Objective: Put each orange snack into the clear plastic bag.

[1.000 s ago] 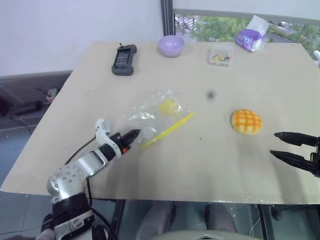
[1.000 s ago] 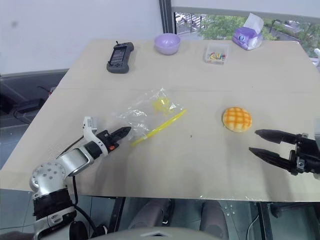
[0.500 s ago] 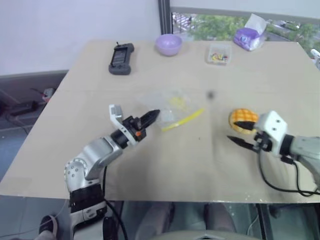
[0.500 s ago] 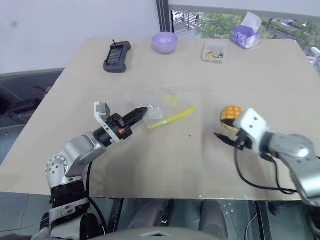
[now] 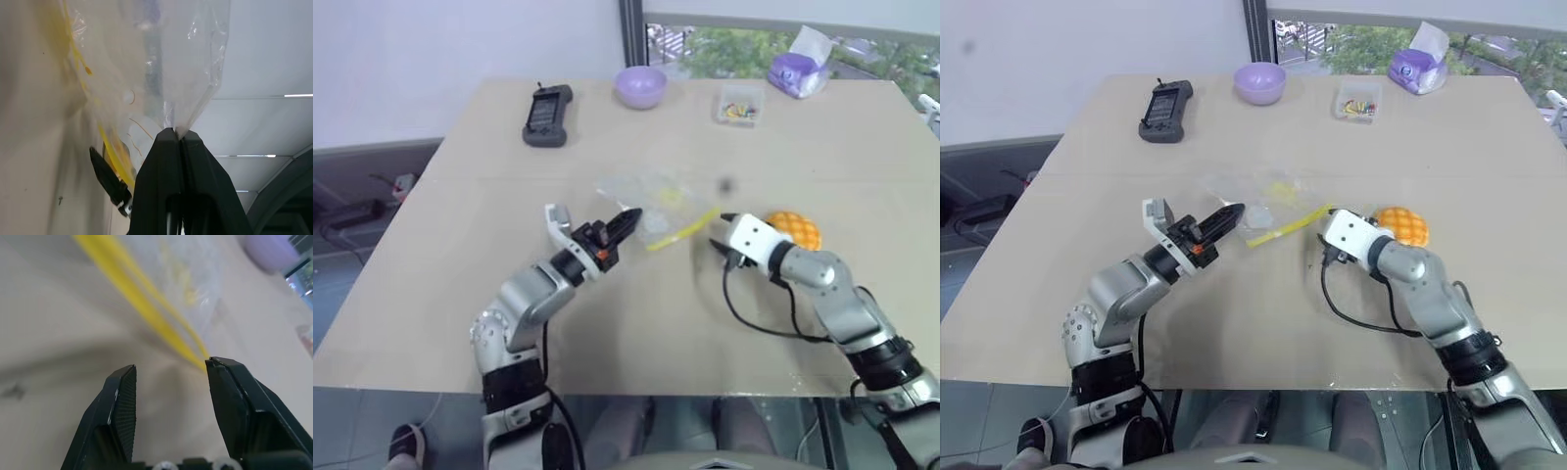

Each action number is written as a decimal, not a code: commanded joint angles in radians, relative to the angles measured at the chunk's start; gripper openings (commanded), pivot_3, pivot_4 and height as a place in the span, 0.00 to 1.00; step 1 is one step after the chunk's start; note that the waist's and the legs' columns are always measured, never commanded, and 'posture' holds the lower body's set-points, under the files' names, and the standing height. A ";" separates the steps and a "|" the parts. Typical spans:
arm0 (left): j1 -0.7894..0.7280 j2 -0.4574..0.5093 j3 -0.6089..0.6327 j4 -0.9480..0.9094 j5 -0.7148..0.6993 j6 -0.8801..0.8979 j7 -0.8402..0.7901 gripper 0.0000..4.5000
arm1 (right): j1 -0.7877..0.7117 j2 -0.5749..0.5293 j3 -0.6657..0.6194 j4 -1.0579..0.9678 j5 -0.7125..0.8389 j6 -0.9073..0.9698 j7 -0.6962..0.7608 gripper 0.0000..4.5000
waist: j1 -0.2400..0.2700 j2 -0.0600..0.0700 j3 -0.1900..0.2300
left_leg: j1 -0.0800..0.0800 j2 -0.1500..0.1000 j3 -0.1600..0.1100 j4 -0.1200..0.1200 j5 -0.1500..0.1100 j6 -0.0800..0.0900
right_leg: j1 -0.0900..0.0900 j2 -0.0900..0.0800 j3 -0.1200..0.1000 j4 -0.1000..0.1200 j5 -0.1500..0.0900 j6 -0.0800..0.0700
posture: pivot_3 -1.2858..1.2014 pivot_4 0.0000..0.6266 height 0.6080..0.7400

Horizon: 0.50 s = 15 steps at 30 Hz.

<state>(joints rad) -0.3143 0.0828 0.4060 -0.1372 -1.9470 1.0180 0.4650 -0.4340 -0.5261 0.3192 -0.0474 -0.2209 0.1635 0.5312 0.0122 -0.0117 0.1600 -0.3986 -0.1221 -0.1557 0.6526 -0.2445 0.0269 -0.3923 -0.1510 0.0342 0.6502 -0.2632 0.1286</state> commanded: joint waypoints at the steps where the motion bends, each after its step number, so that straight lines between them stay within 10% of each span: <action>1: 0.011 -0.001 -0.013 -0.050 -0.025 0.009 -0.008 0.02 | -0.064 0.054 -0.007 0.081 -0.028 -0.057 -0.053 0.54 | -0.001 0.000 0.000 | 0.000 0.000 0.000 0.000 0.000 0.000 | 0.000 0.000 0.001 0.001 0.000 0.000 | 0.52 0.24 1.00; 15: 0.012 0.021 -0.015 -0.039 -0.025 0.019 -0.042 0.02 | -0.118 0.135 -0.006 0.274 -0.033 -0.179 -0.050 0.54 | -0.011 0.000 0.000 | 0.001 0.002 0.006 0.000 0.000 0.000 | -0.004 0.003 0.008 0.005 0.000 0.000 | 0.52 0.24 1.00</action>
<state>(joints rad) -0.3028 0.0961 0.3908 -0.1465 -1.9470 1.0280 0.4446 -0.5476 -0.3814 0.3154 0.2363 -0.2475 0.0193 0.4759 0.0007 -0.0120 0.1599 -0.3978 -0.1203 -0.1492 0.6525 -0.2443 0.0265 -0.3963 -0.1481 0.0420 0.6557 -0.2633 0.1284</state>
